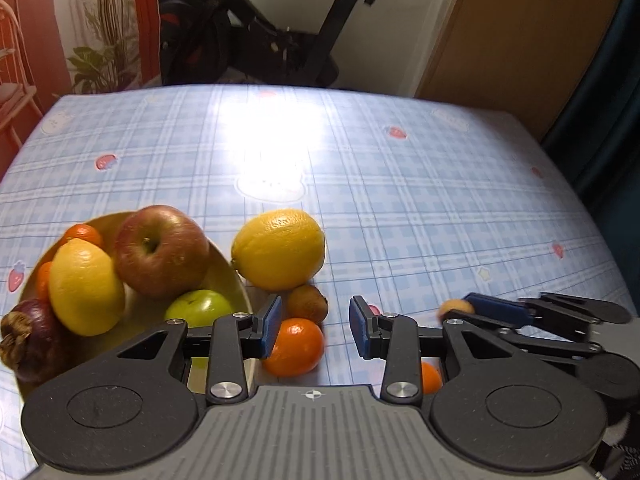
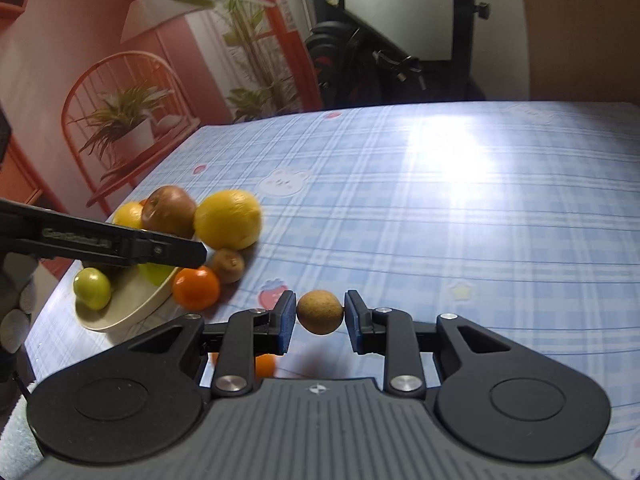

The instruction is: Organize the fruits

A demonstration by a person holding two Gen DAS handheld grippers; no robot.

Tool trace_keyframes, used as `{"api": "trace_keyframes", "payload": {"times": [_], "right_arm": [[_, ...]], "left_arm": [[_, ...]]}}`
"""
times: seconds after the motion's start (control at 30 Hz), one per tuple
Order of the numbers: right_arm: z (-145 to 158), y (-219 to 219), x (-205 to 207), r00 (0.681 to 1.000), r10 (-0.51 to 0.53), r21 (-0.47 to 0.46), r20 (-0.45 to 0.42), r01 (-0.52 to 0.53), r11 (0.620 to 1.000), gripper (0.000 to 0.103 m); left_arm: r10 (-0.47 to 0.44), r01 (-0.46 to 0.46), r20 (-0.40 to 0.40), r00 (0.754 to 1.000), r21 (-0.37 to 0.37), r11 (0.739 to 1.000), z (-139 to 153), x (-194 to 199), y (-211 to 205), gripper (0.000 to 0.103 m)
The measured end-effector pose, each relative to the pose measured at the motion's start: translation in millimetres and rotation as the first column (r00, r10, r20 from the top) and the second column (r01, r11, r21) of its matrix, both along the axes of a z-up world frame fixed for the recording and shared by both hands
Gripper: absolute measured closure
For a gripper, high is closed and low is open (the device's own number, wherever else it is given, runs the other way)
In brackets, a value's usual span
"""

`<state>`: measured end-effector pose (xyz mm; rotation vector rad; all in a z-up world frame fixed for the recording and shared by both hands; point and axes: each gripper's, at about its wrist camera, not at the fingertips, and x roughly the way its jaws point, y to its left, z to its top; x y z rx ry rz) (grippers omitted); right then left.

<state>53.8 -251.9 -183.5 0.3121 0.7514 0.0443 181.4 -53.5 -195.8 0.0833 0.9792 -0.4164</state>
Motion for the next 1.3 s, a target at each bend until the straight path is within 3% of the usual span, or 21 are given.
{"api": "trace_keyframes", "payload": {"times": [0.23,0.47,0.53,0.57,0.67,1.0,1.3], "right_arm": [[0,-14,-2,1.0,-0.024,0.026,0.013,0.024,0.999,0.074],[-1,-15,-4,0.999,-0.028,0.036,0.023,0.027,0.999,0.074],[-1,-16,-4,0.999,-0.03,0.037,0.021,0.029,0.999,0.074],[-1,-15,-4,0.999,-0.031,0.036,0.019,0.031,0.999,0.074],[-1,-14,-4,0.999,-0.034,0.034,0.016,0.034,0.999,0.074],[12,-1,-4,0.999,0.0,0.017,0.037,-0.001,1.0,0.074],[24,48,19,0.988,0.146,-0.041,0.051,-0.144,0.989,0.074]], "left_arm": [[0.003,-0.003,-0.085,0.996,0.0,1.0,-9,20,-5,0.064],[0.0,0.002,-0.108,0.994,0.024,1.0,-20,29,-10,0.064],[-0.001,0.004,-0.106,0.994,0.032,0.999,-22,29,-11,0.067],[0.004,0.0,-0.103,0.995,0.036,0.999,-22,29,-11,0.074],[0.004,-0.003,-0.106,0.994,0.016,1.0,-21,29,-8,0.074],[-0.021,0.018,-0.048,0.999,-0.069,0.997,5,2,8,0.074],[0.062,-0.06,0.019,0.998,-0.081,0.995,26,-40,74,0.074]]}}
